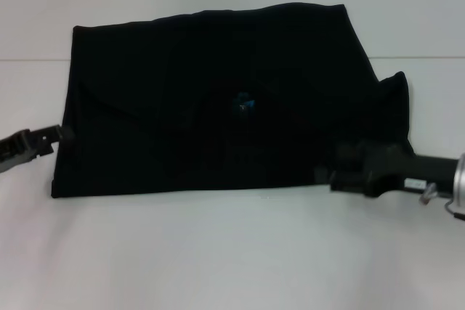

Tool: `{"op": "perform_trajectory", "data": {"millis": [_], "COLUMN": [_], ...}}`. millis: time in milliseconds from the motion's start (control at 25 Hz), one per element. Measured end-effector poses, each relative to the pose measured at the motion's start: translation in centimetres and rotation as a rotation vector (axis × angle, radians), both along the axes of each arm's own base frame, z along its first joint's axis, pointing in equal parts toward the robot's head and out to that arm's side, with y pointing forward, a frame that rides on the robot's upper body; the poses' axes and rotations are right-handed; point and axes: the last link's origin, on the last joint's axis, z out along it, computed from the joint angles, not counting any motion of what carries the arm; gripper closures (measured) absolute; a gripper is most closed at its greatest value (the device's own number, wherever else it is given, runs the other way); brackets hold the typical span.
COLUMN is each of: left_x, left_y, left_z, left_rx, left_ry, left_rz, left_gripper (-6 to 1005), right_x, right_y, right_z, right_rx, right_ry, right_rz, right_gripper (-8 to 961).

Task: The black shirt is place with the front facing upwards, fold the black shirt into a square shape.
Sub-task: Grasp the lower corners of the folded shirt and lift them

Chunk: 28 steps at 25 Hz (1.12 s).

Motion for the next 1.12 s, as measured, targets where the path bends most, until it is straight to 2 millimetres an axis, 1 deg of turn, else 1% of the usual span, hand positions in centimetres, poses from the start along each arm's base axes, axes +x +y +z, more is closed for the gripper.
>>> {"op": "perform_trajectory", "data": {"millis": [160,280,560,1120], "left_x": [-0.5,-0.8,-1.0,-0.4], "left_y": [0.0,0.1,0.0,-0.3], "left_z": [-0.2,-0.2,-1.1,-2.3], "left_rx": [-0.03,-0.028,-0.068,-0.133], "left_ry": [0.051,0.084,0.117,0.137], "left_rz": [0.019,0.029,0.037,0.009], "left_gripper": [269,268,267,266], "right_x": [-0.8,-1.2,-1.3,-1.5], "right_y": [-0.7,-1.0,-1.0,-0.8], "right_z": [-1.8,-2.6,-2.8,-2.5], "right_rx": [-0.072,-0.096,-0.096,-0.084], "right_ry": [-0.06,-0.082,-0.078,-0.058], "right_rz": [0.085,0.121,0.118,0.113], "right_gripper": [116,121,122,122]}}
